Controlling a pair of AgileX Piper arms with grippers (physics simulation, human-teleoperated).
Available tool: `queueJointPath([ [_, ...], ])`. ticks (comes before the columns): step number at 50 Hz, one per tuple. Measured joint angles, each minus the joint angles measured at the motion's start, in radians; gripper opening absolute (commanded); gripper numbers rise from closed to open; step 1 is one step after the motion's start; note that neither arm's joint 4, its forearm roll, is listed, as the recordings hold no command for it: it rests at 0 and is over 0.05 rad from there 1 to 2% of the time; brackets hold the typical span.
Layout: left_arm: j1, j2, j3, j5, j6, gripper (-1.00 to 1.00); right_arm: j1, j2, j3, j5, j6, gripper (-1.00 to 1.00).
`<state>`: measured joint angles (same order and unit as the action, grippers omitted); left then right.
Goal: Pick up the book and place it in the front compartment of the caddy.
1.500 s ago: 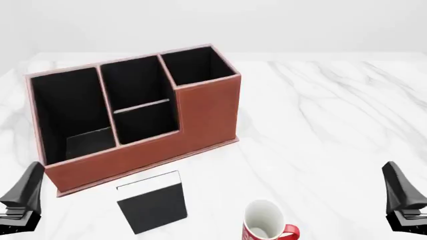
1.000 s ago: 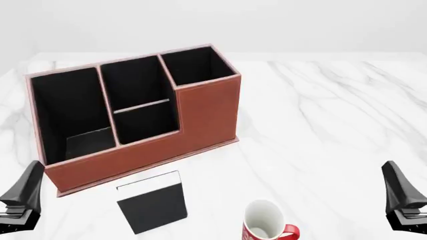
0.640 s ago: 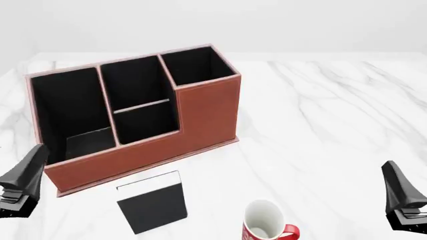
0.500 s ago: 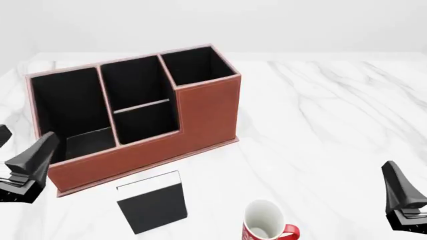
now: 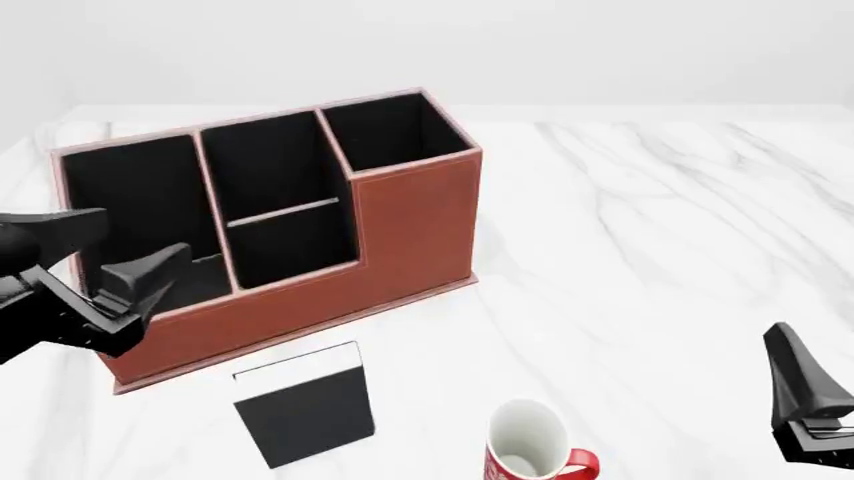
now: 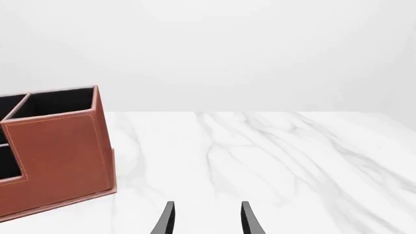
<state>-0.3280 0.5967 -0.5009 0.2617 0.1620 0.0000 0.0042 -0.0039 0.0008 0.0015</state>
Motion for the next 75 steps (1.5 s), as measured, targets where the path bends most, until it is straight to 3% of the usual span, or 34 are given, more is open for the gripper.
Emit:
queueJointPath([
  [27,-0.166,0.136,-0.139,0.192,0.042,1.00,0.000,-0.001,0.000,0.001,0.000,1.00],
  [53,-0.244,0.206,-0.175,0.290,0.077,1.00,0.000,-0.001,0.000,0.001,0.000,1.00],
  [75,-0.359,0.246,-0.246,0.408,0.052,1.00,0.000,-0.001,0.000,0.001,0.000,1.00],
])
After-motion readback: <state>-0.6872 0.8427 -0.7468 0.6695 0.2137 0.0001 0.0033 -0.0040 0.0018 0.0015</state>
